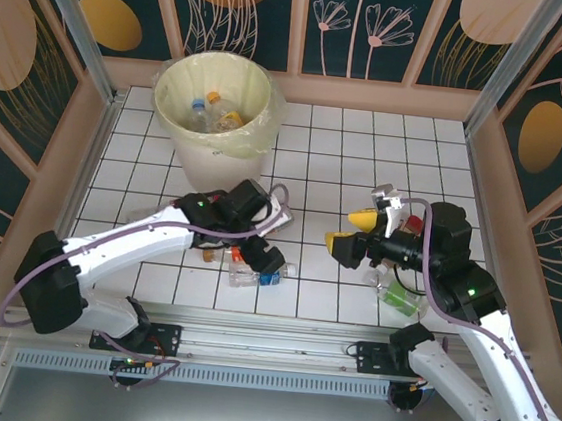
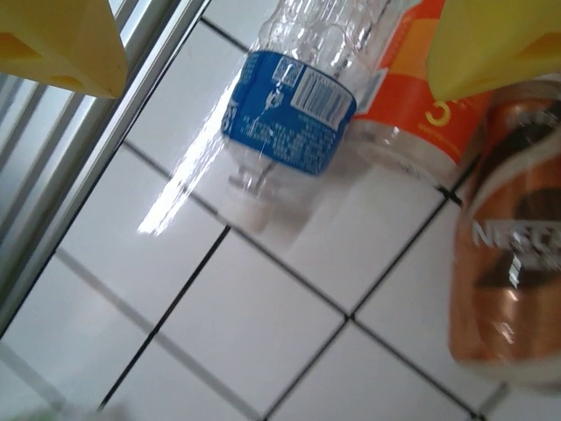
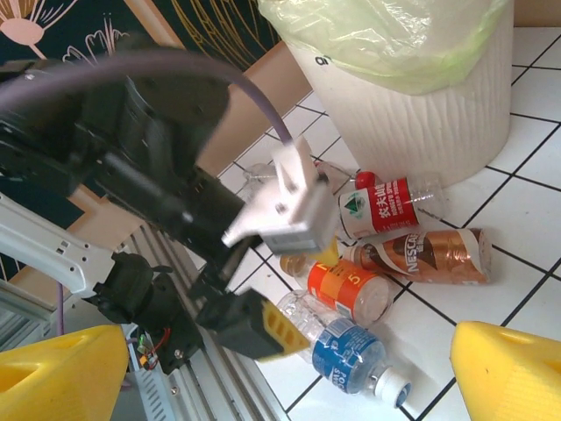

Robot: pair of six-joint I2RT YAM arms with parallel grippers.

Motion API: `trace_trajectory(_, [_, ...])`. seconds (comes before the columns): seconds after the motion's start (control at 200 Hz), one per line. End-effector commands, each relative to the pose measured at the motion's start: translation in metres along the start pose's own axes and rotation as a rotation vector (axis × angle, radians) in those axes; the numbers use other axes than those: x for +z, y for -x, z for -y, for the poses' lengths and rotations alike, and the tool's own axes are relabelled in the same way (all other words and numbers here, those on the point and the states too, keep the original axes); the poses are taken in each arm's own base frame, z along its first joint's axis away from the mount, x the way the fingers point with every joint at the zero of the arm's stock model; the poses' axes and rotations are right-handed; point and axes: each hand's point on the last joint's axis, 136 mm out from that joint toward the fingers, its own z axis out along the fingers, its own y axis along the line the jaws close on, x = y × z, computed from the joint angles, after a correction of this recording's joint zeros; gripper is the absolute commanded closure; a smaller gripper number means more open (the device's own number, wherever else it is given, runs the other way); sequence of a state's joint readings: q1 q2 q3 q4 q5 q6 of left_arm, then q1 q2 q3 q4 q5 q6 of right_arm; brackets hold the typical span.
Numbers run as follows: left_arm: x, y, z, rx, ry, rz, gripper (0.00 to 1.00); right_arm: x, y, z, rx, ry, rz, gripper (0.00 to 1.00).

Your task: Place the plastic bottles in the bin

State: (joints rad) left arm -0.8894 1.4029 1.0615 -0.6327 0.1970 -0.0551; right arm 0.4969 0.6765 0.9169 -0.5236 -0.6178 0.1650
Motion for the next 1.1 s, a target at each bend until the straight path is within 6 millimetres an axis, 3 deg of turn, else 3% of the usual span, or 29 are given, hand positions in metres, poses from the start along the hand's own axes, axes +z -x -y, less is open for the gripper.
trace_trajectory(0.0, [0.014, -0.021, 0.002, 0.046, 0.041, -0.097, 0.13, -0.001, -0.003, 0.003, 0.002, -0.012, 0.001, 0.04])
trace_trajectory(0.195, [0.032, -0.033, 0.014, 0.081, 0.028, -0.164, 0.23, -0.002, -0.007, 0.003, 0.01, -0.014, 0.003, 0.04])
trace_trajectory(0.375, [0.042, -0.043, 0.01, 0.071, 0.062, -0.21, 0.23, -0.004, -0.01, 0.003, 0.018, -0.016, 0.012, 0.04])
trace_trajectory(0.59, [0.052, -0.053, -0.007, 0.052, 0.155, -0.255, 0.19, -0.006, -0.011, 0.002, 0.02, -0.013, 0.018, 0.04])
trace_trajectory(0.861, [0.059, -0.066, -0.008, 0.025, 0.162, -0.294, 0.14, -0.006, -0.014, 0.003, 0.027, -0.016, 0.016, 0.04])
trace_trajectory(1.096, [0.069, -0.091, -0.007, 0.008, 0.189, -0.363, 0.06, -0.005, -0.017, 0.005, 0.033, -0.017, 0.015, 0.04])
